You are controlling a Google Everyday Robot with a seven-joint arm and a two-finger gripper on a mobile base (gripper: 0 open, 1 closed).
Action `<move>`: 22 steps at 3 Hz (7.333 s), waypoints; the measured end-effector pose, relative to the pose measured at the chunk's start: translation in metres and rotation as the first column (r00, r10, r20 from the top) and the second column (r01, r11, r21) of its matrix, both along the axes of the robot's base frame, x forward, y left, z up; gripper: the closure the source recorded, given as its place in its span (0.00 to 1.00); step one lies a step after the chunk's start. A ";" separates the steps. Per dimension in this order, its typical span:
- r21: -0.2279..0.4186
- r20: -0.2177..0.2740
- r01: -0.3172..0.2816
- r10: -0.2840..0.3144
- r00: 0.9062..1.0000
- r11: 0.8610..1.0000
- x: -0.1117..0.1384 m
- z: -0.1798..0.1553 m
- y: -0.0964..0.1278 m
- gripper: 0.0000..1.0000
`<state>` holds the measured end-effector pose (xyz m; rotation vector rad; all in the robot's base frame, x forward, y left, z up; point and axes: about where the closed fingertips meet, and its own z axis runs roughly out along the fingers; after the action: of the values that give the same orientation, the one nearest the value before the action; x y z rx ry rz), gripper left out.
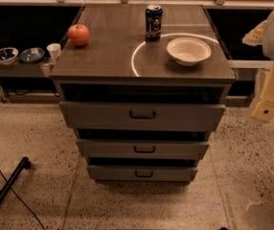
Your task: Open bottom drawer
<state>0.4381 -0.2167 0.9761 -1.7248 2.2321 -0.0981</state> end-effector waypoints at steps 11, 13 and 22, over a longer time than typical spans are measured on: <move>0.185 -0.069 -0.096 0.111 0.991 0.978 0.039 -0.429 0.065 0.00; 0.589 0.110 -0.156 0.113 0.987 0.793 0.077 -0.435 0.110 0.00; 0.543 0.131 -0.289 0.261 0.956 0.788 0.107 -0.700 0.116 0.00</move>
Offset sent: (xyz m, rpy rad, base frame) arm 0.0113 0.0024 -0.0200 0.0265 0.0467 0.0130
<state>0.5454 -0.1007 0.2757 -1.6493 1.6998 0.5262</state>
